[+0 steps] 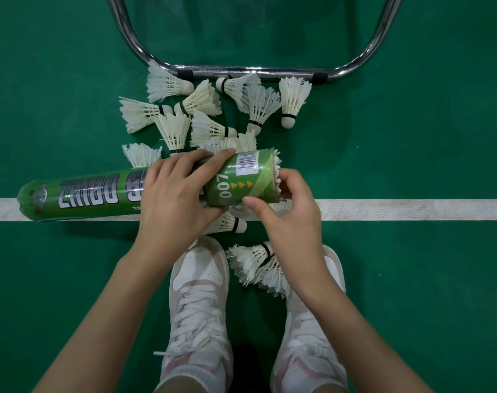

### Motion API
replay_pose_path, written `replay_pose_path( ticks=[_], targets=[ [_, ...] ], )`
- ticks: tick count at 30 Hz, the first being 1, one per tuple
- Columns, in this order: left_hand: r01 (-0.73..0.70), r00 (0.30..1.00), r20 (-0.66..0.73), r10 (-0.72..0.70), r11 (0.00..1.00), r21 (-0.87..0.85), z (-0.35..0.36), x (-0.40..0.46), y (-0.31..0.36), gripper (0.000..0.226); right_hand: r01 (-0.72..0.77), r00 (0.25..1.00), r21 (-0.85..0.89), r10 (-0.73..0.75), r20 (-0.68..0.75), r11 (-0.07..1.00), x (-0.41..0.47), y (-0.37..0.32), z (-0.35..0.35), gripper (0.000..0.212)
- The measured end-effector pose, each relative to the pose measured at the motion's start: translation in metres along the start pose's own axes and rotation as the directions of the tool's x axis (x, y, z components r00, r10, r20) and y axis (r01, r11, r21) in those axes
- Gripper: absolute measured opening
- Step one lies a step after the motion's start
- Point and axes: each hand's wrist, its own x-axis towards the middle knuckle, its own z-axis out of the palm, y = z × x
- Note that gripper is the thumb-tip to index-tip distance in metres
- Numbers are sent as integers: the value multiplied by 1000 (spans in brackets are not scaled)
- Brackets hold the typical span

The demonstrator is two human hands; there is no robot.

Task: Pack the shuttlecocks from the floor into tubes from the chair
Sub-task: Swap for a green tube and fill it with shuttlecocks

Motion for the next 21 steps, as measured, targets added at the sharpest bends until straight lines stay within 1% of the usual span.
replay_pose_path(
  ticks=[2, 4, 13, 16, 21],
  targets=[
    [-4, 1000, 3, 4, 1000, 5, 0, 0, 0, 70, -1, 1000, 5, 1, -13, 1000, 3, 0, -1, 30],
    [-10, 1000, 7, 10, 1000, 7, 1, 0, 0, 69, -10, 1000, 10, 10, 10, 1000, 5, 0, -3, 30],
    [-19, 1000, 15, 19, 1000, 3, 0, 0, 1, 69, -62, 975, 137, 30, 222, 989, 14, 2, -9, 33],
    [-10, 1000, 10, 10, 1000, 1, 0, -1, 1, 70, -57, 962, 138, 17, 274, 989, 16, 1, -10, 33],
    [-10, 1000, 9, 10, 1000, 1, 0, -1, 2, 70, -40, 955, 175, -14, 297, 984, 16, 2, -11, 35]
  ],
)
